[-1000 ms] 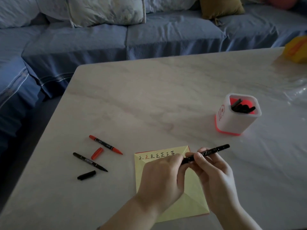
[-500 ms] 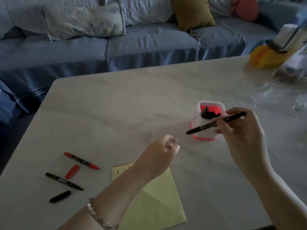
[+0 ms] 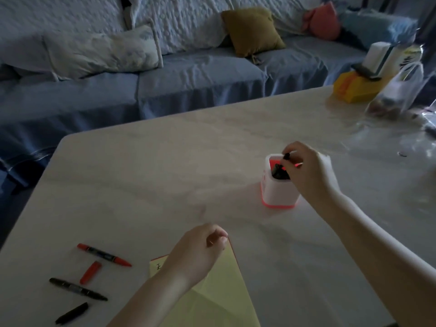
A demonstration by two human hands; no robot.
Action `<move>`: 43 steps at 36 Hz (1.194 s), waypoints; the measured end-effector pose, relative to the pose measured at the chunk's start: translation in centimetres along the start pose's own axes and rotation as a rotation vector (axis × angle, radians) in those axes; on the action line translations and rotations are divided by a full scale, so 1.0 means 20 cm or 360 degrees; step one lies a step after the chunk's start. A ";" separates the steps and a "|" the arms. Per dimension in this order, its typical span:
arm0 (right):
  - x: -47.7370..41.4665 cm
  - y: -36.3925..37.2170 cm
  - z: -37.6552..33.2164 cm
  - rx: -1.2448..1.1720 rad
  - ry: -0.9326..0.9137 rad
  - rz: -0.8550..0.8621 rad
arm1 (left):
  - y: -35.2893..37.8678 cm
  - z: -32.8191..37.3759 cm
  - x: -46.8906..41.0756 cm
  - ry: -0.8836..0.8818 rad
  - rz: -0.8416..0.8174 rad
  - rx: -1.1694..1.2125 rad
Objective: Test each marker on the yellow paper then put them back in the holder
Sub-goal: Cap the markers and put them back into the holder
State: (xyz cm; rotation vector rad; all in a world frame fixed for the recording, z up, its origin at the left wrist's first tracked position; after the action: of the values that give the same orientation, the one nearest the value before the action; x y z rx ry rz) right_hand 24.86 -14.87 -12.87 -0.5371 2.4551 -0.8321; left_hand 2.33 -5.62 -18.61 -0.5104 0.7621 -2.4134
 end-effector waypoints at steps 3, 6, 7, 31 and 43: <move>0.00 0.02 0.02 0.0169 0.0060 -0.0086 | -0.02 -0.01 0.00 -0.0021 0.0021 0.0068; 0.03 0.01 0.02 0.0264 0.0064 -0.0191 | -0.02 -0.01 0.00 -0.0033 0.0037 0.0118; 0.04 0.00 0.00 0.0293 -0.0009 -0.0187 | -0.02 -0.01 -0.01 -0.0028 0.0039 0.0107; 0.80 1.15 -0.95 0.0323 -0.0545 -0.1452 | -0.61 -0.65 0.53 -0.0415 0.0655 -0.0051; 0.81 1.25 -0.95 0.0577 -0.0343 -0.1541 | -0.68 -0.80 0.51 -0.0506 0.0917 -0.0229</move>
State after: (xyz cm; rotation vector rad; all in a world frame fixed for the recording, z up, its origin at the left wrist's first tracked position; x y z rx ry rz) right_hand -3.83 4.07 -21.05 -1.6083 1.7019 -1.4325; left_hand -18.86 4.02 -20.74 -0.6138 0.8108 -1.7076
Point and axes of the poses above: each hand's wrist, its own x-axis away from the middle knuckle, its own y-axis out of the palm, z = x × y, the point moved 3 cm from there along -x, towards the middle knuckle, and after that the axes turned 3 degrees about z, right-handed, at the moved point
